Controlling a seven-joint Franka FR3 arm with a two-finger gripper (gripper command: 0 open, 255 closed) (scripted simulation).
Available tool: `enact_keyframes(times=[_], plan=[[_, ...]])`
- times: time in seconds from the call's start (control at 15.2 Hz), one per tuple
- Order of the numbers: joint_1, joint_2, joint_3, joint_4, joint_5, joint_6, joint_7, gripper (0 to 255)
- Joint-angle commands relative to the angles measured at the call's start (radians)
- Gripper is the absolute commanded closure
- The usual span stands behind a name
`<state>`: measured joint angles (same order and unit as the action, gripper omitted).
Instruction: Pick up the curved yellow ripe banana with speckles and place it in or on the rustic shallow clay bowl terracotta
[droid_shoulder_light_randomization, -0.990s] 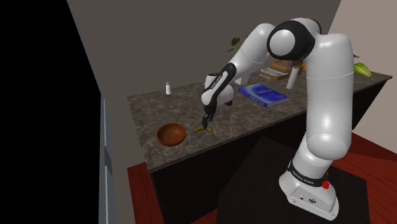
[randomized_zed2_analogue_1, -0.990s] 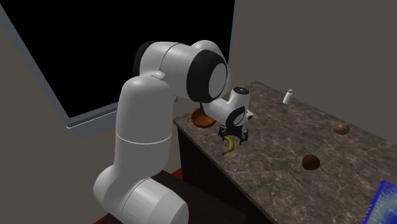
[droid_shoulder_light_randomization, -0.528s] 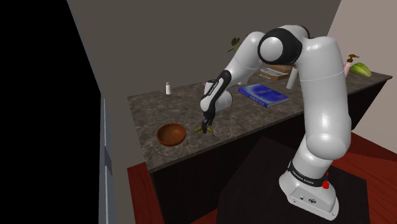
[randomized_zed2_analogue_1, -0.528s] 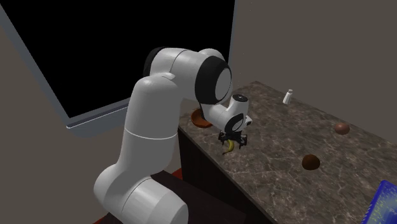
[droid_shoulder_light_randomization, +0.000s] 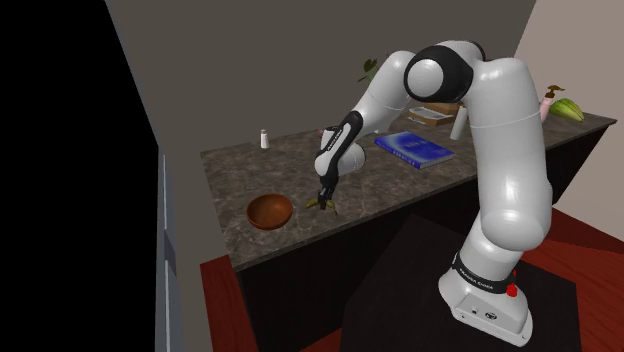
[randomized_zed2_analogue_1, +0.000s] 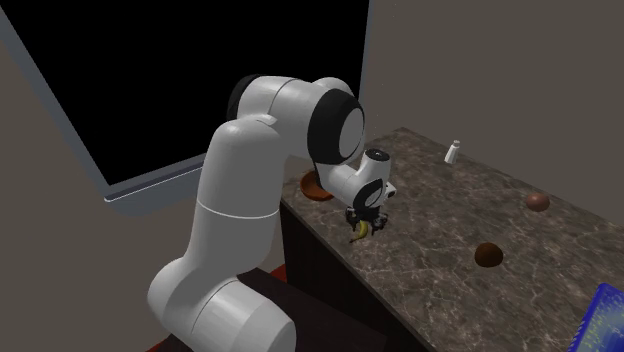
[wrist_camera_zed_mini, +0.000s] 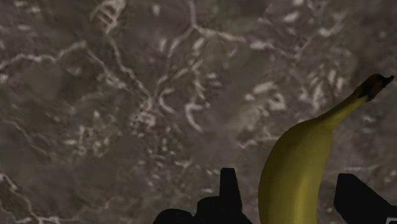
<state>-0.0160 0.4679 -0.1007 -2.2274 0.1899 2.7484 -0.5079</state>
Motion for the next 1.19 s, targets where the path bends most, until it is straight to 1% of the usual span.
enact_keyframes(times=[0.0, 0.53, 1.12], plan=[[0.0, 0.0, 0.0, 0.0, 0.0, 0.0, 0.0, 255], [0.0, 0.0, 0.0, 0.0, 0.0, 0.0, 0.0, 255], [0.021, -0.113, -0.029, -0.017, -0.035, -0.095, 0.028, 255]])
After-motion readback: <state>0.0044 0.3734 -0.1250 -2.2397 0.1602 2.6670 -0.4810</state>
